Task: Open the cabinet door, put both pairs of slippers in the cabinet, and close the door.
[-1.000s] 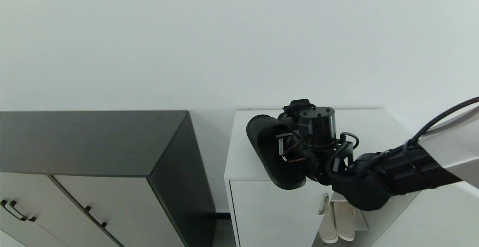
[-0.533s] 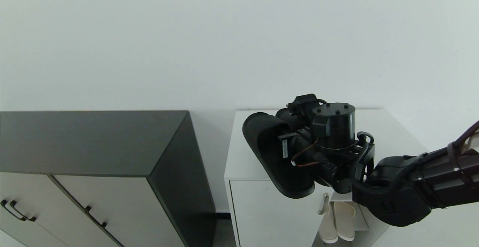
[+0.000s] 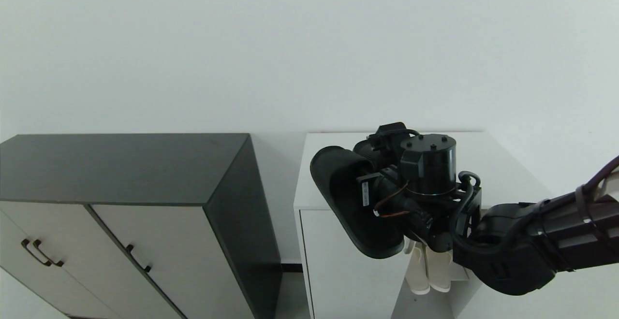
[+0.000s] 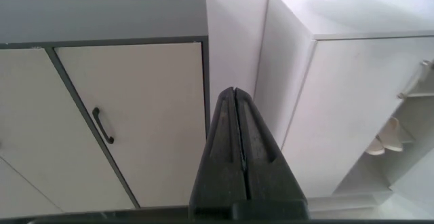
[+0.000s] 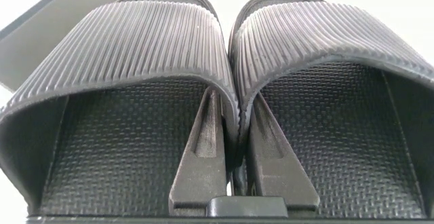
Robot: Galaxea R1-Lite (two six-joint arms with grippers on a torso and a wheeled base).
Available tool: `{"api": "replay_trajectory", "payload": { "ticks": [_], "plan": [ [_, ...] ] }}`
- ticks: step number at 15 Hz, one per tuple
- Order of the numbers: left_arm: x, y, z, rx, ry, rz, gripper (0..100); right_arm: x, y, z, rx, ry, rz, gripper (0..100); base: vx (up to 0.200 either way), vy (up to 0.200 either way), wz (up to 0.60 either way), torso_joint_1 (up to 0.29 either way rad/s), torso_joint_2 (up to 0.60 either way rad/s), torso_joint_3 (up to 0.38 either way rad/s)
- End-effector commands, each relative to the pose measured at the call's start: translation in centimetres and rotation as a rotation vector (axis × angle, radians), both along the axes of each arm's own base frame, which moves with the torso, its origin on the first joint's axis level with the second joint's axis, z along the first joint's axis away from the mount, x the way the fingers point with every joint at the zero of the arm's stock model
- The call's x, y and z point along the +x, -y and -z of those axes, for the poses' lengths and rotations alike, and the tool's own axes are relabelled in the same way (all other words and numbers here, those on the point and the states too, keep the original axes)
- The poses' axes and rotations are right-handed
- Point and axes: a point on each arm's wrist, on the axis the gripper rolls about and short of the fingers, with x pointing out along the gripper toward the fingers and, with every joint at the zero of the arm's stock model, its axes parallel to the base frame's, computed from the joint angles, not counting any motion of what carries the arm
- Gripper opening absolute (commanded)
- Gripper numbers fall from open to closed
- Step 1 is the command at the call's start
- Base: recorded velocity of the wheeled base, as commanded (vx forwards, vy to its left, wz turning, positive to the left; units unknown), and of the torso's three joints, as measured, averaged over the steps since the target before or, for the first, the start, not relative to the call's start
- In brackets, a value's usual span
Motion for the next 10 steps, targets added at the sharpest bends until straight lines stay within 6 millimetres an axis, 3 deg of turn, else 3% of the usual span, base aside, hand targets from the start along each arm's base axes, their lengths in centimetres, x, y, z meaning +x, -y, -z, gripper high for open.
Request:
{"api": "replay_trajectory", "payload": {
  "ticks": [1, 5, 10],
  "plan": [
    [0.01, 0.00, 0.00, -0.002, -0.001, 0.001, 0, 0.06, -0.07, 0.05, 0.002, 0.003, 0.001, 0, -0.200, 0.000, 0.00, -0.002, 0.00, 0.002],
    [0.01, 0.00, 0.00, 0.000, -0.001, 0.001, 0, 0.04, -0.05, 0.25, -0.004, -0.001, 0.001, 0, -0.200, 0.000, 0.00, 0.002, 0.00, 0.002],
    [0.01, 0.00, 0.00, -0.002, -0.001, 0.001, 0, -0.13, 0.13, 0.37, -0.009, -0.007, 0.001, 0, 0.000, 0.000, 0.00, 0.000, 0.00, 0.000]
  ]
}}
